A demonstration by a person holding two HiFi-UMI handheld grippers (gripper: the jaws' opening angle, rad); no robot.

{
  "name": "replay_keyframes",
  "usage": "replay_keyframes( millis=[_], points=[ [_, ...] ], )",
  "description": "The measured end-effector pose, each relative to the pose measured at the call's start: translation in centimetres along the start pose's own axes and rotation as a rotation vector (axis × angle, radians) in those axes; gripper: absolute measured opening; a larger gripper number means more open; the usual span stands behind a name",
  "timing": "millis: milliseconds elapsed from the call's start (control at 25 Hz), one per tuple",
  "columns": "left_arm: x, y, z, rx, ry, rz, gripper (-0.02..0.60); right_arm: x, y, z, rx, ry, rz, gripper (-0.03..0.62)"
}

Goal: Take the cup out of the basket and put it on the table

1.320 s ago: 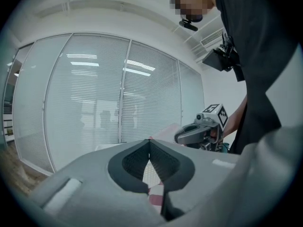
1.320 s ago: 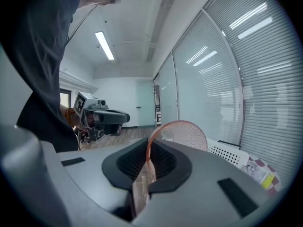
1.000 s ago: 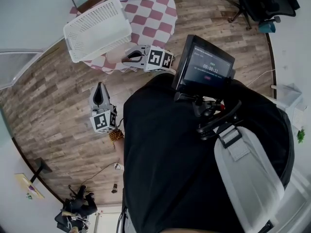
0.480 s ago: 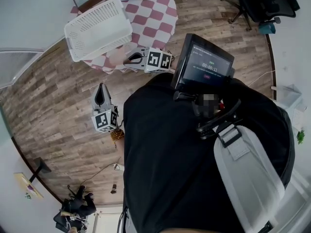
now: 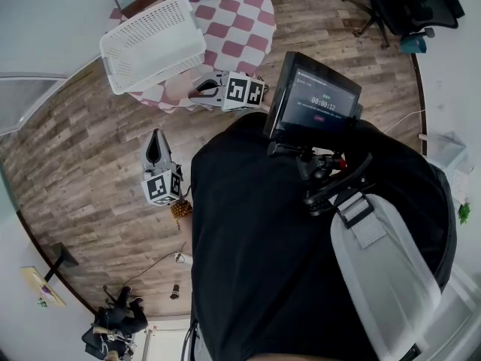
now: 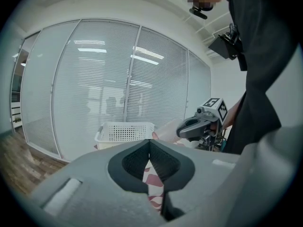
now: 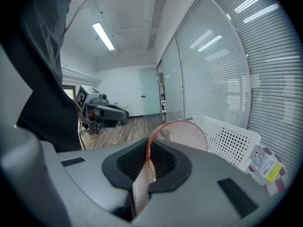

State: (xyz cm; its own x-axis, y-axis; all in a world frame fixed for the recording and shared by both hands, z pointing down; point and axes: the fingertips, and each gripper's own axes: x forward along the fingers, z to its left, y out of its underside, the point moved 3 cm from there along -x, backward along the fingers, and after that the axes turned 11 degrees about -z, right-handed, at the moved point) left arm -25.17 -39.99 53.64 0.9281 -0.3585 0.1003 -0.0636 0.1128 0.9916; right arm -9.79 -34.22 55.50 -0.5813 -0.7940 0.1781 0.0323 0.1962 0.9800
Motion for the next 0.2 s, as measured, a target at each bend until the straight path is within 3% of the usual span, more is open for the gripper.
replay_keyframes(
  millis=[200],
  points=[
    [0.21, -0.11, 0.15, 0.005, 0.003, -0.005, 0.006, -0.01, -0.15, -0.42, -0.010, 0.004, 0.000, 0.025]
  ],
)
